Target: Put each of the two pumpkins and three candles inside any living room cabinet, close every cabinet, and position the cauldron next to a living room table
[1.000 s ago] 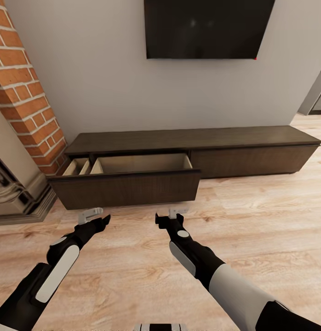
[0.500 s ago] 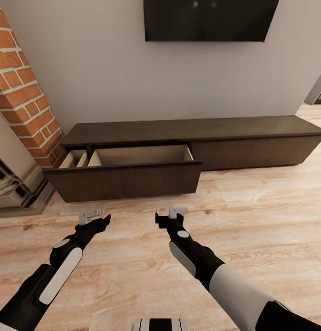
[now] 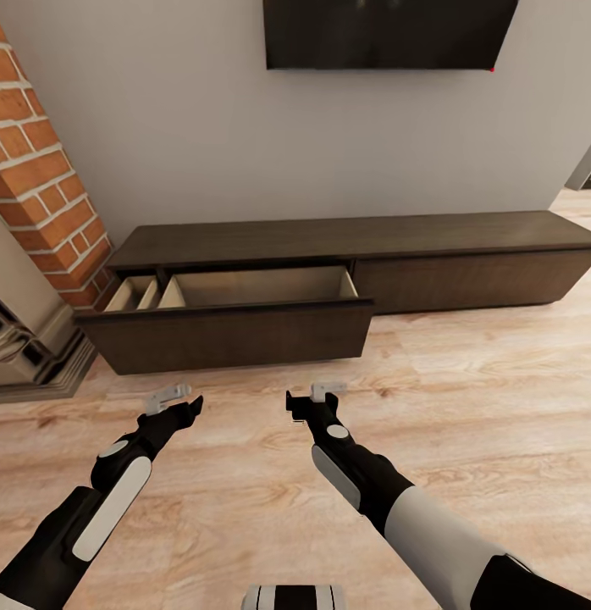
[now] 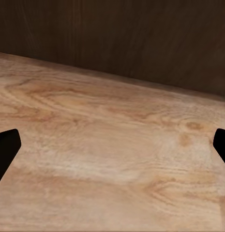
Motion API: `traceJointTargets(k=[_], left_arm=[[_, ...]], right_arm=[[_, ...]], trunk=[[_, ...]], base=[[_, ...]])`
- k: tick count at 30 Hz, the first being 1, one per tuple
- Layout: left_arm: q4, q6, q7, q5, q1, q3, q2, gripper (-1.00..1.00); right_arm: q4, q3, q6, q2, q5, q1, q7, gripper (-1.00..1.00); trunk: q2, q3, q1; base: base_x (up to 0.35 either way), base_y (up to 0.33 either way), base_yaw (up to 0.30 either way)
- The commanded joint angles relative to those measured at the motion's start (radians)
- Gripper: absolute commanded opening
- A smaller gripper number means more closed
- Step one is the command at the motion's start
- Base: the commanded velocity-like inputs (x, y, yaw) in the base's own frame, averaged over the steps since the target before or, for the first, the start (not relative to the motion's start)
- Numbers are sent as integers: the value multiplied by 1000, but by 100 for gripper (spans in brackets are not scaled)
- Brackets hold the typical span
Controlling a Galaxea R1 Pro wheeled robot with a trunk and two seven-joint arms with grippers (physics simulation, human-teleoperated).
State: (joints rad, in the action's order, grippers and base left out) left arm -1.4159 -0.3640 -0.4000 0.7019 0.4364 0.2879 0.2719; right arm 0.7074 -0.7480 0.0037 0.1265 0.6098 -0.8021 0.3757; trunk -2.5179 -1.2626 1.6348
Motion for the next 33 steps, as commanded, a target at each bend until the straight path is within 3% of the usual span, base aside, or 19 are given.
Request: traceJointTargets(k=[1,33], left_arm=[[-2,-1,-10,10,1,3,1,100],[-1,-2,-9,8,1,2,1,100]], right_arm=[[1,-5,-4,-1,7,-1,8,100],[-2,-5,-14,-1,7,-1,9,100]], trunk=[[0,-1,0],[0,-1,0]], base=[[304,0,0],[311,0,0]])
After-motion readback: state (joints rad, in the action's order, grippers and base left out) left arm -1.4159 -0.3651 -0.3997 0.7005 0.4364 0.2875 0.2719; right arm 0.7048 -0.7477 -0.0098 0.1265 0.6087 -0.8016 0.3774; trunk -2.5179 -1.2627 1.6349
